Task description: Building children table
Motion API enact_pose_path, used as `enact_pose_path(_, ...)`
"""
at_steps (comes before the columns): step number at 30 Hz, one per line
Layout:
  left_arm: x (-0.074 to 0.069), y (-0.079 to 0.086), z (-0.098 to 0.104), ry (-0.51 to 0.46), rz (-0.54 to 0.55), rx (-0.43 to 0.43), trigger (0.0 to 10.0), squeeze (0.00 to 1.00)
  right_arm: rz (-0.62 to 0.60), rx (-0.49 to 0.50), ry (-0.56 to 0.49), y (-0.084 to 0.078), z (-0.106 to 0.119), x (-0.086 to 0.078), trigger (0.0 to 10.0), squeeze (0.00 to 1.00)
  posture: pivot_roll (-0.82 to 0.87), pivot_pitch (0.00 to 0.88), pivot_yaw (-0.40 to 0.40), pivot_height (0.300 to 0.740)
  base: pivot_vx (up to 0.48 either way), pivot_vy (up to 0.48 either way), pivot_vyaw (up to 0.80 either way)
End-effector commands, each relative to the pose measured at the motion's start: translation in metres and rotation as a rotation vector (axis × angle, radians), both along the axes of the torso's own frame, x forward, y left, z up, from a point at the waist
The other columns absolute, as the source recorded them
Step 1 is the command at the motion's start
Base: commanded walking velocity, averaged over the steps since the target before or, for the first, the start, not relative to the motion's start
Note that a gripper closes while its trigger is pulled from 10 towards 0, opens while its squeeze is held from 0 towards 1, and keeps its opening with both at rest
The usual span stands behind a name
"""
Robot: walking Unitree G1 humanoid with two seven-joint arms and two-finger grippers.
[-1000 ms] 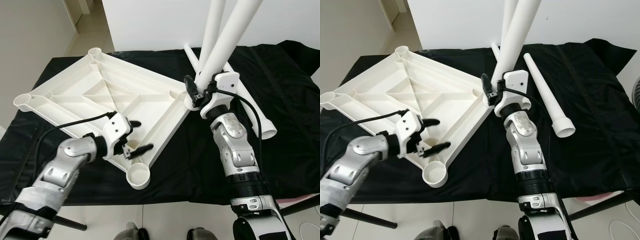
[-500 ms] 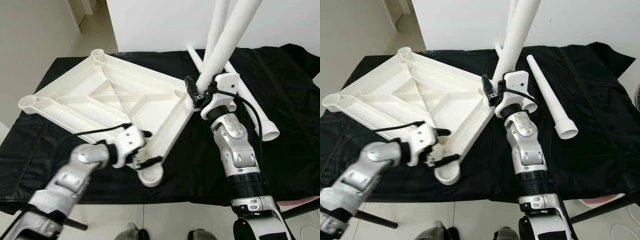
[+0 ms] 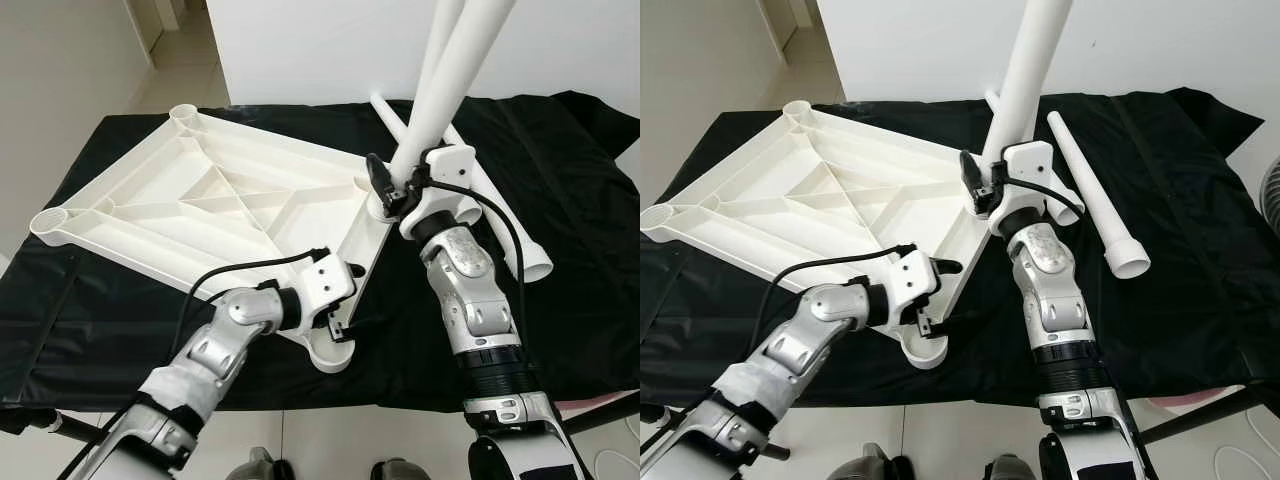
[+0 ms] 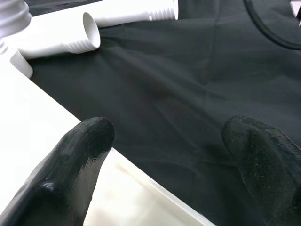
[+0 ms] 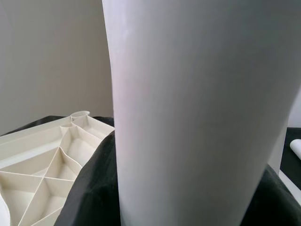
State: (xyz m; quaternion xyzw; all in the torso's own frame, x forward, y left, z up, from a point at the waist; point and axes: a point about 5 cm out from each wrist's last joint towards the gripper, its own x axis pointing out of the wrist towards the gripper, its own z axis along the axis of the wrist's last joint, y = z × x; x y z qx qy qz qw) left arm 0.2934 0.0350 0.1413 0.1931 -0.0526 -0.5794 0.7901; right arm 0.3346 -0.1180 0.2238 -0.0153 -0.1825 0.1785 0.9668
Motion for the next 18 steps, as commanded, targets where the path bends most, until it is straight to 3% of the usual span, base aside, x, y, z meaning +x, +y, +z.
enact_pose_path(1,0.012,0.004,0.001,-0.041,0.172,-0.032,10.0,0.0,0.018,-0.002,-0.008,0.004,0.002,-0.002,10.0,0.0,-0.14,0.045,0.08,0.74,0.0,0.0,0.0)
enact_pose_path(7,0.019,0.009,0.005,-0.05,0.204,-0.041,10.0,0.0,0.023,-0.004,-0.002,0.004,0.0,-0.004,10.0,0.0,-0.16,0.042,0.084,0.74,0.0,0.0,0.0)
enact_pose_path(11,0.02,0.019,0.012,-0.038,0.189,-0.063,10.0,0.0,0.029,-0.007,-0.001,0.005,-0.001,-0.005,10.0,0.0,-0.15,0.041,0.083,0.74,0.0,0.0,0.0)
enact_pose_path(12,0.018,0.031,0.018,-0.019,0.165,-0.083,10.0,0.0,0.03,-0.006,0.001,0.004,-0.002,-0.006,10.0,0.0,-0.15,0.039,0.084,0.74,0.0,0.0,0.0)
enact_pose_path(18,0.012,0.046,0.018,-0.005,0.109,-0.053,10.0,0.0,0.03,-0.003,0.004,0.004,-0.002,-0.007,10.0,0.0,-0.15,0.037,0.086,0.74,0.0,0.0,0.0)
